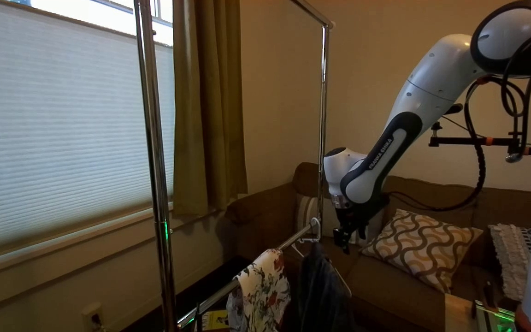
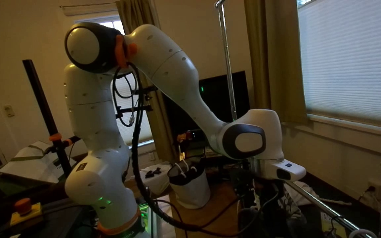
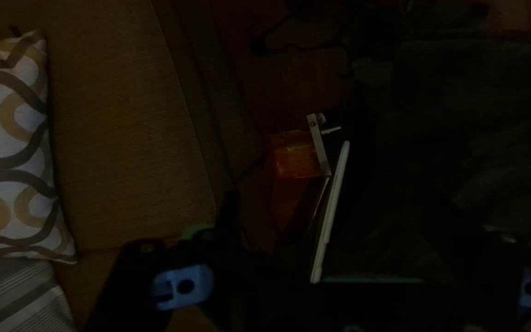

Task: Remove the white hang wire from the second rale and put it on the right corner on the first rale

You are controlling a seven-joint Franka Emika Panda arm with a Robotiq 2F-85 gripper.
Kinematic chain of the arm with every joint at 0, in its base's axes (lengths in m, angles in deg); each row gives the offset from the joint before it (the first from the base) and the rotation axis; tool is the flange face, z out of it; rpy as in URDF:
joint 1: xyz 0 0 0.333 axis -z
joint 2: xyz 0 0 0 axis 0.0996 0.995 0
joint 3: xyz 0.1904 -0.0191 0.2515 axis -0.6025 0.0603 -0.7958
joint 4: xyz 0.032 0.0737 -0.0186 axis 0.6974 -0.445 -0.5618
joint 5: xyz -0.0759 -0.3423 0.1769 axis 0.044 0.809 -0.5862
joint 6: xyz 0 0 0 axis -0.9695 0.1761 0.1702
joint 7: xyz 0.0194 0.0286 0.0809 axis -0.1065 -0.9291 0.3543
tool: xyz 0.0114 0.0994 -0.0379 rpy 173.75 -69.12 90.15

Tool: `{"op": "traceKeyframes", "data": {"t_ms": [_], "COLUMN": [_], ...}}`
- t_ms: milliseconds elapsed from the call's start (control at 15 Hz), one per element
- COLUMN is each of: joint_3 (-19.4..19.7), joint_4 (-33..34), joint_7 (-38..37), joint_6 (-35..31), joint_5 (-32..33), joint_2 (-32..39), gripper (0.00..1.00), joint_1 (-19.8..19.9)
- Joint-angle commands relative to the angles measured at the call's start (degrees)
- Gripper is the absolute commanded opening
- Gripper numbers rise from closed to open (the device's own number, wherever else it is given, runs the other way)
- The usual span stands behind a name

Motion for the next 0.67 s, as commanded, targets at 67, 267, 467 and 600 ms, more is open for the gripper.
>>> {"op": "traceKeyframes", "data": {"t_ms": [67, 267, 467, 600], "joint_3": [0.67, 2.40, 4.17, 4.77], "joint_4": [-0.01, 0.16, 0.73, 0.83], "joint_7": [-1.85, -11.04, -24.79, -33.43], "joint_6": [-0.04, -0.68, -2.72, -4.02], "joint_5": [1.46, 11.08, 20.43, 28.15], "joint_2": [-0.26, 0.09, 1.20, 2.26], "gripper": [1.00, 1.00, 1.00, 1.00], "joint_1": [-0.36, -0.51, -0.07, -0.06]}}
